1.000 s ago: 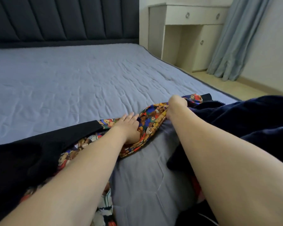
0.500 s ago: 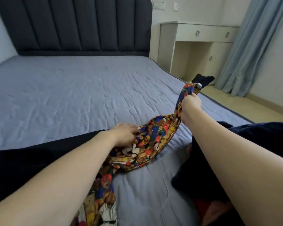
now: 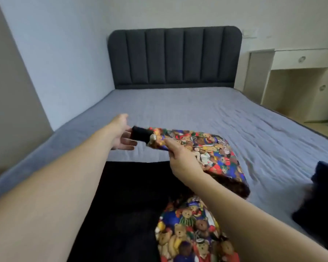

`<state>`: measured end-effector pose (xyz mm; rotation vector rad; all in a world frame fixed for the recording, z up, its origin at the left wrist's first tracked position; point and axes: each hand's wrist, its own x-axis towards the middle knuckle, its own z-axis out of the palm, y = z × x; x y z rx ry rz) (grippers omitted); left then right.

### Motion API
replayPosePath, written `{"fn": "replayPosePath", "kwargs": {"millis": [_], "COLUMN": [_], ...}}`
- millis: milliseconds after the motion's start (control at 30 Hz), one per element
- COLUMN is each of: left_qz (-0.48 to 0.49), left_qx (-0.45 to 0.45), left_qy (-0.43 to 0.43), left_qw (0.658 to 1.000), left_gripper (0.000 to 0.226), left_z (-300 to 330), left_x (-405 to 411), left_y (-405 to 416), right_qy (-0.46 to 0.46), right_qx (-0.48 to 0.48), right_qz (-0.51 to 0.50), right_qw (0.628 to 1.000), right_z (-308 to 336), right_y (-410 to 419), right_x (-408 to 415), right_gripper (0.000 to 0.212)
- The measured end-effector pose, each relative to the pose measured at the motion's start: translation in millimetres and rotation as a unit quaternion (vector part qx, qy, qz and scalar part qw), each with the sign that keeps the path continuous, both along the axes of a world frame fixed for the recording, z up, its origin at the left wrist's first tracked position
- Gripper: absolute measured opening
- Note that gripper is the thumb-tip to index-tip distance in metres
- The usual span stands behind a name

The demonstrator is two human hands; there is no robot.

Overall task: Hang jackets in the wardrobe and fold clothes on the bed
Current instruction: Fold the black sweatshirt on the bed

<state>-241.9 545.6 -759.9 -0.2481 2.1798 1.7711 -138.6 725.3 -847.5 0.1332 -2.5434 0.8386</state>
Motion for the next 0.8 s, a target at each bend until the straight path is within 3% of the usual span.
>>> {"fn": "replayPosePath", "kwargs": {"millis": [100,133,200,267,367,467,633,800], "left_qz": [0.016,0.01,0.006,0.047,0.1,0.118,0.095,0.065], "left_qx": [-0.064,-0.096,-0.123,-0.122,-0.139,-0.197,-0.433,-0.521], "left_qy": [-0.079,-0.093,-0.114,-0.086,0.012,0.084,0.187,0.228], "left_qw": [0.995,0.991,0.986,0.988,0.985,0.97,0.877,0.82], "left_gripper": [0.08,0.078,0.049,0.023,0.026,0.035,0.032,0.033], "left_z": [-48.9,-67.0,-95.4,-117.6,-130.2,-117.3,-93.0,-108.9], "left_x": [15.3,24.2,43.9,49.1,46.6,32.7,10.7,6.1], "left_y": [-58.2,-68.7,-77.5,-76.6,-75.8,-95.3,-173.8,-215.6], "right_qy": [-0.087,-0.123,-0.186,-0.215,-0.201,-0.147,-0.214,-0.298], "right_qx": [0.142,0.197,0.262,0.26,0.226,0.244,0.227,0.169], "right_qz": [0.096,0.103,0.089,0.073,0.082,0.009,-0.192,-0.281], "right_qw": [0.981,0.967,0.943,0.938,0.95,0.958,0.93,0.896], "right_z": [-50.6,-68.3,-92.8,-97.8,-86.4,-70.5,-61.3,-88.4], "right_y": [-71.9,-85.6,-98.1,-101.0,-102.5,-97.4,-70.2,-29.9], "right_x": [9.1,12.6,18.1,20.3,21.9,16.0,-8.1,-2.1], "right_gripper": [0.054,0.054,0.056,0.058,0.066,0.067,0.068,0.079]}}
